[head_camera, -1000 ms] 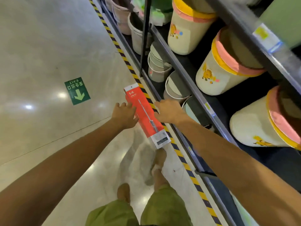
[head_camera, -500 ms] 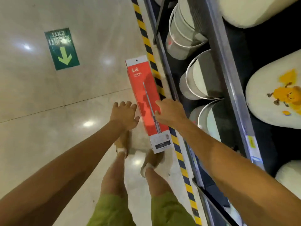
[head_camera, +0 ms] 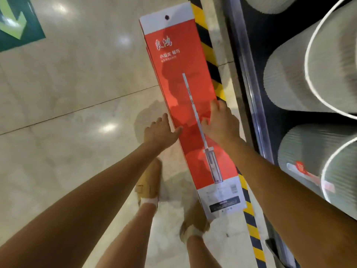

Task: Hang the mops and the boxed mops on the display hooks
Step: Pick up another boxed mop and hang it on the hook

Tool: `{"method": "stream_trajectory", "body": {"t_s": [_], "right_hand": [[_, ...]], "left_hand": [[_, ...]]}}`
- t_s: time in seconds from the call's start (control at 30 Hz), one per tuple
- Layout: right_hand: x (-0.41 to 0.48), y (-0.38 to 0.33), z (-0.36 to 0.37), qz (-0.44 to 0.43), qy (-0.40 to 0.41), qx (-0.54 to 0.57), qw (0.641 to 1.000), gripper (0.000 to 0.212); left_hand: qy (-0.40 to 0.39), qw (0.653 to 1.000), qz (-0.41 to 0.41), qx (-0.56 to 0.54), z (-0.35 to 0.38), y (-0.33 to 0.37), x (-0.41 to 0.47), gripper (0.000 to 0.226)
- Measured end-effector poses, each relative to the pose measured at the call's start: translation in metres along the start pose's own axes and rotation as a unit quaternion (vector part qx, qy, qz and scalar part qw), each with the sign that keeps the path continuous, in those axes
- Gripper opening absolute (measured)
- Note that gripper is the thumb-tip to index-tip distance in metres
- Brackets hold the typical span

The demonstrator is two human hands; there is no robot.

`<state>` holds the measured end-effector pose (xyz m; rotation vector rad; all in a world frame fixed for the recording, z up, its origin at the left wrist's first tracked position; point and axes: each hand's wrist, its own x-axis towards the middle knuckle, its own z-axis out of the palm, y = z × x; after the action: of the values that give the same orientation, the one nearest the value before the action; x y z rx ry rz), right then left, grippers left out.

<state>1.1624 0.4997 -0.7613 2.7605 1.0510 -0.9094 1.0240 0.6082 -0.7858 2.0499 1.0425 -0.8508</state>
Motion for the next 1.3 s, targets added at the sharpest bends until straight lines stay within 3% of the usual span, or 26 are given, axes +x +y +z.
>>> {"method": "stream_trajectory", "body": {"t_s": [0.13, 0.27, 0.37, 0.5, 0.67, 0.77, 0.83, 1.03, 1.3], "right_hand": [[0.032, 0.010, 0.036, 0.047, 0.055, 0.152, 0.986, 0.075], [0.053, 0.019, 0.047, 0.123, 0.025, 0.385, 0.914, 0.058], [0.059, 0.026, 0.041, 0.122, -0.027, 0.494, 0.861, 0.042], [0.049, 0.026, 0.034, 0.126, -0.076, 0.571, 0.807, 0.047], [0.010, 0.026, 0.034, 0.159, -0.066, 0.602, 0.780, 0.055], [-0.021, 0.024, 0.023, 0.194, -0.049, 0.647, 0.736, 0.046], [-0.043, 0.023, 0.009, 0.204, -0.038, 0.659, 0.723, 0.053], [-0.107, 0.014, -0.074, 0.155, -0.013, 0.655, 0.740, 0.045], [-0.217, -0.014, -0.224, 0.071, 0.005, 0.661, 0.747, 0.045]], "left_hand": [[0.008, 0.962, -0.011, -0.274, 0.032, -0.001, 0.041, 0.094], [0.021, 0.874, 0.010, -0.486, 0.045, 0.006, 0.056, 0.063], [-0.008, 0.842, -0.001, -0.540, 0.042, 0.010, 0.054, 0.056], [-0.040, 0.814, -0.030, -0.578, 0.033, 0.009, 0.041, 0.057], [-0.045, 0.839, -0.023, -0.541, 0.021, 0.004, 0.015, 0.056], [-0.046, 0.851, -0.020, -0.522, 0.003, 0.013, -0.007, 0.054], [-0.049, 0.855, -0.027, -0.515, -0.014, 0.022, -0.026, 0.053], [-0.049, 0.863, -0.031, -0.502, -0.073, 0.048, -0.116, 0.065], [0.028, 0.867, 0.006, -0.498, -0.161, 0.093, -0.286, 0.062]]}}
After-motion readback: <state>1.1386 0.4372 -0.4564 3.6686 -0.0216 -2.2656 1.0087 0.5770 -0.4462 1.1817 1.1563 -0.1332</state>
